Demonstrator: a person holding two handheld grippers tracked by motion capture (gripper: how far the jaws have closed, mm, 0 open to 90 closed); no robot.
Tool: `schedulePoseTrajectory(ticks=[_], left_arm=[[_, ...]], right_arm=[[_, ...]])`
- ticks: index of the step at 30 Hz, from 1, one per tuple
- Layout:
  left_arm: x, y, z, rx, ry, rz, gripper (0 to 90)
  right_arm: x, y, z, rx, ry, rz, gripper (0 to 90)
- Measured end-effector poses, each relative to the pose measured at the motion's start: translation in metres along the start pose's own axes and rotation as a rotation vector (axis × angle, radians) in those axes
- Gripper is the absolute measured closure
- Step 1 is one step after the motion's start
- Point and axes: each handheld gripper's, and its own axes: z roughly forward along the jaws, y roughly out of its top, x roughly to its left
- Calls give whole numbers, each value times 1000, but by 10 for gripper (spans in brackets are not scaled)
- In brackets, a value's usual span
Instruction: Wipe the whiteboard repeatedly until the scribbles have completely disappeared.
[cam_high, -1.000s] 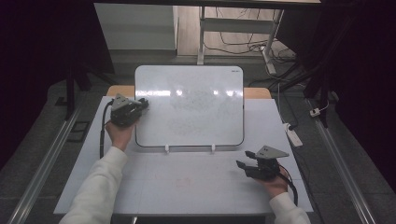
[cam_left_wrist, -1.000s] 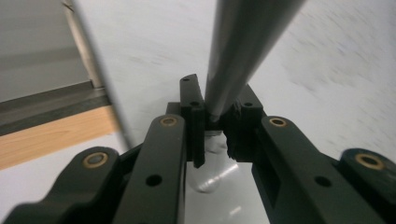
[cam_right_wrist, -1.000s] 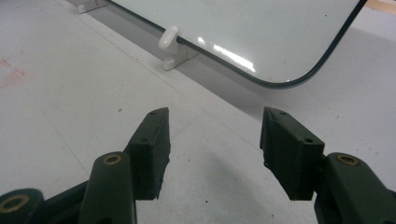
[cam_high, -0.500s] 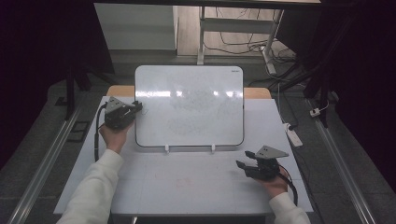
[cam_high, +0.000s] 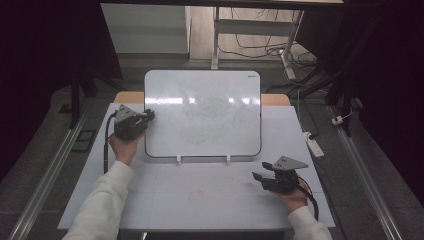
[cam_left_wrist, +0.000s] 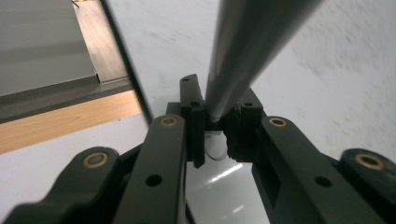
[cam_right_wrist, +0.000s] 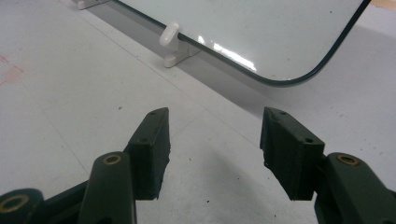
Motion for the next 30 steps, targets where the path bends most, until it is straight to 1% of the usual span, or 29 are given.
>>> schedulePoseTrajectory(ticks=[2,3,4,5,7,8,9,10,11,12,15,17,18,19,21,22,23,24,25,27,29,30], left_arm=[[-8,-2,2,20,-9,41,783],[-10,-2,2,26,-8,58,783],[-9,-2,1,26,-8,63,783],[-7,-2,0,25,-6,55,783],[1,-2,-4,14,20,36,783],[6,-3,-7,2,26,9,783],[11,-4,-9,-7,21,-20,783],[13,-6,-10,-11,17,-37,783],[12,-7,-10,-9,20,-33,783],[10,-7,-10,-2,23,-21,783],[0,-10,-8,18,-7,3,783],[-5,-11,-6,21,-5,25,783],[-4,-11,-6,19,-7,23,783],[-2,-10,-6,14,-9,12,783],[3,-9,-8,-2,14,-2,783],[7,-8,-9,-13,23,-19,783],[10,-7,-9,-23,23,-40,783],[12,-7,-9,-29,15,-56,783],[13,-7,-8,-30,11,-64,783],[10,-7,-7,-24,12,-49,783],[5,-6,-5,-13,-6,-40,783],[2,-6,-4,-2,-11,-28,783]], right_arm=[[1,0,1,1,2,-1,426],[1,0,1,3,2,-3,426],[2,0,1,3,2,-5,426],[2,0,1,3,1,-5,426],[1,0,0,1,0,-3,425],[1,0,0,0,-1,-2,425],[1,0,-1,-2,-1,-1,425],[0,0,-1,-3,-1,-1,425],[0,0,-1,-2,-1,0,425],[1,0,0,-2,-1,0,425],[2,0,1,2,2,-5,425],[2,0,1,1,1,-5,425],[2,1,1,0,1,-4,425],[2,1,1,0,1,-3,425],[2,0,0,2,0,-4,424],[2,0,0,1,0,-3,424],[2,1,0,0,-1,-3,424],[2,1,0,-1,-1,-3,424],[1,1,0,0,-1,-3,424],[1,0,1,1,-1,-4,424],[2,0,1,2,1,-5,424],[2,1,1,1,1,-6,424]])
